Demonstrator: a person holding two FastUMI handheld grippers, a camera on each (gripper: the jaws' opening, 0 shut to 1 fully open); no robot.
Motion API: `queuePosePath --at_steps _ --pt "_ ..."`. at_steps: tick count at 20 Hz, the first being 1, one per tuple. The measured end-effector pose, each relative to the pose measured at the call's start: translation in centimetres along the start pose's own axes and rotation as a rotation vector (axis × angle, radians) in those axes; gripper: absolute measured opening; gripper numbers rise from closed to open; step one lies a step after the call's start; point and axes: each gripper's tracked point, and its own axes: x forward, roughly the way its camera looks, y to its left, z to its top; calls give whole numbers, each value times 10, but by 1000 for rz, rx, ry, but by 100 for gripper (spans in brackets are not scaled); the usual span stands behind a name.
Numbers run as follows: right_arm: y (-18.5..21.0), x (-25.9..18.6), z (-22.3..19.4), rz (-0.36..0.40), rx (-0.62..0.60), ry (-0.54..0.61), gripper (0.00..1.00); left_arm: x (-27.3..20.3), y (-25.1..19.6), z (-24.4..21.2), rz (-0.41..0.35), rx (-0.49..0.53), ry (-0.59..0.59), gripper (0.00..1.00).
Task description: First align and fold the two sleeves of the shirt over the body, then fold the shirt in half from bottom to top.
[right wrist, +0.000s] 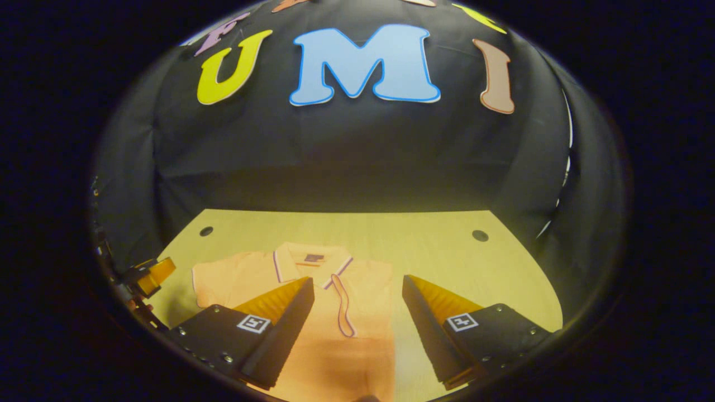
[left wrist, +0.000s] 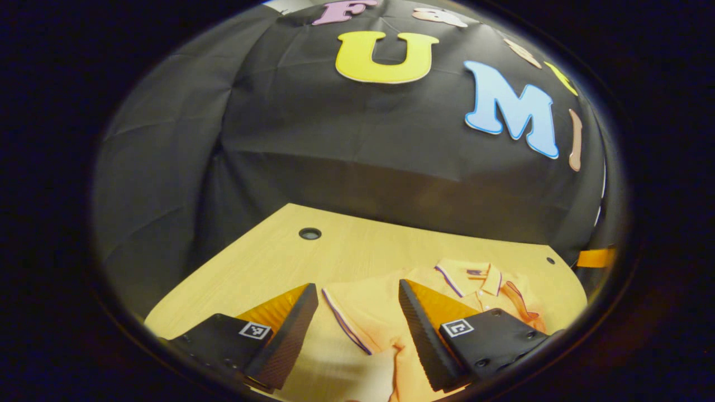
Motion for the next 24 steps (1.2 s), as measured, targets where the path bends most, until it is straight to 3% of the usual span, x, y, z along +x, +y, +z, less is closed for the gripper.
queuePosePath --at_steps 7,17,21,23,24 --pt "13 -53 13 5 0 -81 99 54 4 -34 16 13 91 94" --pt "29 -94 6 4 -32 -111 98 94 6 -57 39 60 157 95" --pt "19 -108 2 -10 -44 -106 99 98 5 -66 50 31 184 94" --pt "17 -114 -3 -4 -38 -99 98 101 7 -73 88 41 190 84" --pt "15 -116 -5 -5 -38 -95 98 103 15 -75 112 58 191 73"
